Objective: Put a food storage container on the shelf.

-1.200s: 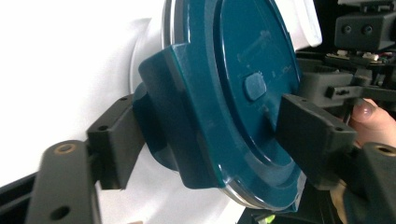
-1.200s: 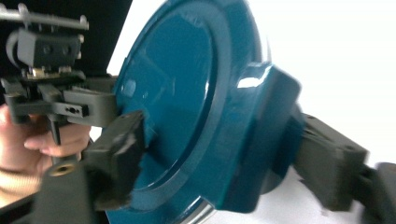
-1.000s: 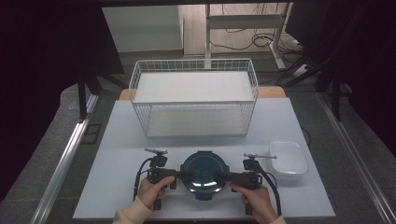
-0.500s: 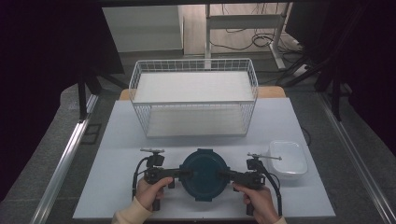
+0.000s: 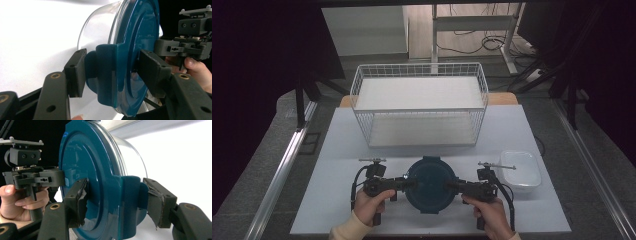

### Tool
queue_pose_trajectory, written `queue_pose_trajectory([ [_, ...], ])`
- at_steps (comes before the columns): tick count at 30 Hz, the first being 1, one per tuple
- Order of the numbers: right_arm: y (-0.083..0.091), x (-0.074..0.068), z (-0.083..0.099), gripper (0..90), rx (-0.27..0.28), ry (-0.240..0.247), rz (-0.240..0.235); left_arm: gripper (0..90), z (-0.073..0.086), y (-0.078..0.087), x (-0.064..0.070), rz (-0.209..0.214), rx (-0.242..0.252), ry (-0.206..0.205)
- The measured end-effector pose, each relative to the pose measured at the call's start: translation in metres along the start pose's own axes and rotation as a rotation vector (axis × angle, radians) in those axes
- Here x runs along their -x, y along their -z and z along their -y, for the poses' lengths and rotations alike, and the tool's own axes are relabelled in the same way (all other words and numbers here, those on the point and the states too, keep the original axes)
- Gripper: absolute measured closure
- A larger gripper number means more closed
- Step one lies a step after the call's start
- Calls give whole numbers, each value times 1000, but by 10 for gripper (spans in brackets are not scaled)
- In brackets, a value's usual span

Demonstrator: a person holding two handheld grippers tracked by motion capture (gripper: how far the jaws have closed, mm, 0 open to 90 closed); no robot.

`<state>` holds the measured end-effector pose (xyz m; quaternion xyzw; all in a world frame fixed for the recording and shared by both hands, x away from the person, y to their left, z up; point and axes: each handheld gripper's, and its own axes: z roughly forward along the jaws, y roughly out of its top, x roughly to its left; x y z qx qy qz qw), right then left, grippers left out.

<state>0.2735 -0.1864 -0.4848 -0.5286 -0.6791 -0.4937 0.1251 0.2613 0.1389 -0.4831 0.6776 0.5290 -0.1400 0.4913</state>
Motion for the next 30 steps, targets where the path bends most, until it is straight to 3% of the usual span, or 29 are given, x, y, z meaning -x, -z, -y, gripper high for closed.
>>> queue_pose_trajectory([
  [7, 5, -12, -7, 389, 19, 54, 7, 420, -5, 8, 7, 6, 17, -26],
  [15, 6, -19, -15, 391, 23, 73, -1, 420, -14, 14, 11, 3, 28, -46],
  [25, 2, -32, -36, 398, 39, 100, -16, 420, -34, 29, 14, -2, 53, -66],
  [30, 3, -41, -50, 404, 49, 120, -15, 420, -47, 35, 15, 17, 65, -61],
])
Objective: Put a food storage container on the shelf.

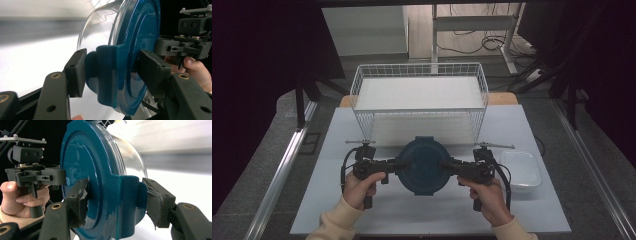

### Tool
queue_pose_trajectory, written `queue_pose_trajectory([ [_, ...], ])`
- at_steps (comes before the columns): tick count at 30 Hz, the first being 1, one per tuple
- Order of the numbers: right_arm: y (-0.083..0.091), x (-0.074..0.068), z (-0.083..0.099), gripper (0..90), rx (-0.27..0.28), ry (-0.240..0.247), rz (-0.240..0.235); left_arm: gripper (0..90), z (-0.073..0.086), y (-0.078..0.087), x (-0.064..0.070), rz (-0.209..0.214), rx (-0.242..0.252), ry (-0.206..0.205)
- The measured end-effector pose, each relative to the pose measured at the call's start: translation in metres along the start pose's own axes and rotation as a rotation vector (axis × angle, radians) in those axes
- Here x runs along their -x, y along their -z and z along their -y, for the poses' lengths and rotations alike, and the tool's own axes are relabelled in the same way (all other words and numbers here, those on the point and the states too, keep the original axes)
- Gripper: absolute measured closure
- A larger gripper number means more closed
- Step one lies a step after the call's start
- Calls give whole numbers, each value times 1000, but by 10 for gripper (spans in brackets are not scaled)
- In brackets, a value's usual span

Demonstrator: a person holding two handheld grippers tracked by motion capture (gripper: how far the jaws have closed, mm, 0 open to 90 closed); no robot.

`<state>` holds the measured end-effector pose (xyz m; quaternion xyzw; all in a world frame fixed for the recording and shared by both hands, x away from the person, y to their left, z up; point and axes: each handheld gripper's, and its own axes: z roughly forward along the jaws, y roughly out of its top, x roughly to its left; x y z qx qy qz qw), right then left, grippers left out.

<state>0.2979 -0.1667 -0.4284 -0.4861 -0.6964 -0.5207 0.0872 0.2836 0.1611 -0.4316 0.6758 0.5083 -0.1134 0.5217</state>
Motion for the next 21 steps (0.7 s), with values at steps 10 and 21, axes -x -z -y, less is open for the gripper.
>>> queue_pose_trajectory([
  [10, -1, -10, -22, 405, 2, 24, 8, 420, -16, 6, 1, 8, 20, -3],
  [21, 3, -22, -45, 405, 7, 54, 17, 420, -36, 13, 10, 15, 39, -22],
])
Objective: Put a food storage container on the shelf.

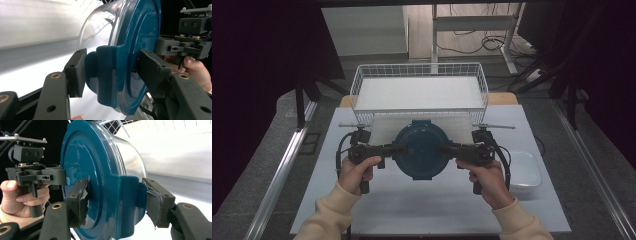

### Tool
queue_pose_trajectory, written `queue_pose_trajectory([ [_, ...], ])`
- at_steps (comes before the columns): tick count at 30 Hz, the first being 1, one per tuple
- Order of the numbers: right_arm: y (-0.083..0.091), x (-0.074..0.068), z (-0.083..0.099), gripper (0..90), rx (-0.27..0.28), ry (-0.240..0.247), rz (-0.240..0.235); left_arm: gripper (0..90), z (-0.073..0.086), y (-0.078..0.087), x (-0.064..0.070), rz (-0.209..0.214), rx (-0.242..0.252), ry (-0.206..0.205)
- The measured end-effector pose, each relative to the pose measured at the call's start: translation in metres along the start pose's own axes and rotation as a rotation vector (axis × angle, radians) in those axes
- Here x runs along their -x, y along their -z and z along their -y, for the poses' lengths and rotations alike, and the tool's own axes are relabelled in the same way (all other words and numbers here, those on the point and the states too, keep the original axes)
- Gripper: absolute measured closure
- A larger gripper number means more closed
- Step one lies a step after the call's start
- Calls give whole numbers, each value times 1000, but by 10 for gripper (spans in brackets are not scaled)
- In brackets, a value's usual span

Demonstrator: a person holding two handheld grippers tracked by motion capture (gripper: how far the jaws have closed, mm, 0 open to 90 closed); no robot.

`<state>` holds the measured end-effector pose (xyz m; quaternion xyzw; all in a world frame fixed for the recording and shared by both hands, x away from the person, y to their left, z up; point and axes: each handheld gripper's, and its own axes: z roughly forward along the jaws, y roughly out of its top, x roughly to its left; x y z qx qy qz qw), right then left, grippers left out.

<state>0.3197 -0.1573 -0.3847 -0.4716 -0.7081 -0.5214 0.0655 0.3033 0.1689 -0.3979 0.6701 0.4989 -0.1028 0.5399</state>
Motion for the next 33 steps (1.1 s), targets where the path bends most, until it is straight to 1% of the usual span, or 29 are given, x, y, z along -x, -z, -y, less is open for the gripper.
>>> queue_pose_trajectory([
  [6, 3, -5, -13, 405, 6, 11, 6, 419, -12, 2, 4, 7, 4, -7],
  [15, 6, -9, -23, 405, 12, 22, 5, 418, -23, 5, 10, 4, 6, -26],
  [20, 8, -14, -31, 404, 10, 32, 8, 417, -30, 8, 13, 8, 7, -33],
  [26, 10, -18, -40, 404, 13, 38, 7, 416, -39, 12, 17, 3, 7, -44],
  [28, 10, -20, -43, 404, 15, 35, 7, 416, -43, 12, 18, 4, 6, -49],
  [30, 11, -21, -46, 404, 11, 43, 11, 415, -45, 13, 19, 7, 6, -53],
  [33, 12, -23, -50, 404, 11, 50, 15, 415, -49, 13, 20, 12, 9, -50],
])
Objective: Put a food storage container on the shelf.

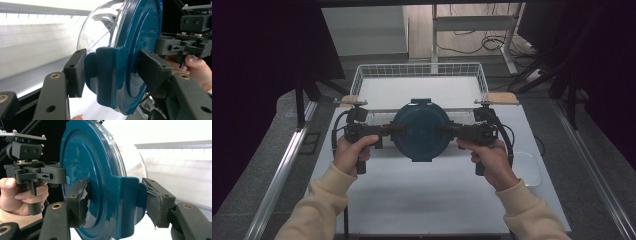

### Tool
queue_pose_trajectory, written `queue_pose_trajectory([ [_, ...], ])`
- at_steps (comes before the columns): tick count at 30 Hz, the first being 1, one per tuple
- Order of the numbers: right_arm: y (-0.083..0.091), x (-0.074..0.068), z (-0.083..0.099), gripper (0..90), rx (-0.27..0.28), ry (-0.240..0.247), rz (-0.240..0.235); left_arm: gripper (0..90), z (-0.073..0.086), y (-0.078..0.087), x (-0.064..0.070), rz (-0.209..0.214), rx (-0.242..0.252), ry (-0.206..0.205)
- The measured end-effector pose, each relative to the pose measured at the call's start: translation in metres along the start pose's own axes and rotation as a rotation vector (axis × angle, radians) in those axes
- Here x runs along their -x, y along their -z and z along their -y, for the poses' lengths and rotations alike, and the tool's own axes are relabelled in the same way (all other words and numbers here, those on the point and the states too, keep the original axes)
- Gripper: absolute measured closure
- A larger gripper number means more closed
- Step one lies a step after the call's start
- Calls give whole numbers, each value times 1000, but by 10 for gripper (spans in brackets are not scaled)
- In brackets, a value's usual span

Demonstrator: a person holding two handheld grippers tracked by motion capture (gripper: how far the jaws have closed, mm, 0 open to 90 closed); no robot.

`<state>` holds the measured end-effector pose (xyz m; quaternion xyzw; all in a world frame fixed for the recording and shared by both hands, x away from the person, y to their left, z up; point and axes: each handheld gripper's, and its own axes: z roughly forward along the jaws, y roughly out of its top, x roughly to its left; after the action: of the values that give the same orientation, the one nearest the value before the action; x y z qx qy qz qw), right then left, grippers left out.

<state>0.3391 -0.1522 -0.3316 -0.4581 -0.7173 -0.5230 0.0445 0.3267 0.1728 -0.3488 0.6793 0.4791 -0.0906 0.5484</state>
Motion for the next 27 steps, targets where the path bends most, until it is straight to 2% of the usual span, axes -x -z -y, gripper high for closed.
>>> queue_pose_trajectory([
  [18, 5, -7, -28, 403, 17, 17, -5, 415, -29, 7, 10, -7, 10, -27],
  [27, 2, -9, -47, 403, 6, 28, -5, 415, -46, 10, 8, -5, 14, -24],
])
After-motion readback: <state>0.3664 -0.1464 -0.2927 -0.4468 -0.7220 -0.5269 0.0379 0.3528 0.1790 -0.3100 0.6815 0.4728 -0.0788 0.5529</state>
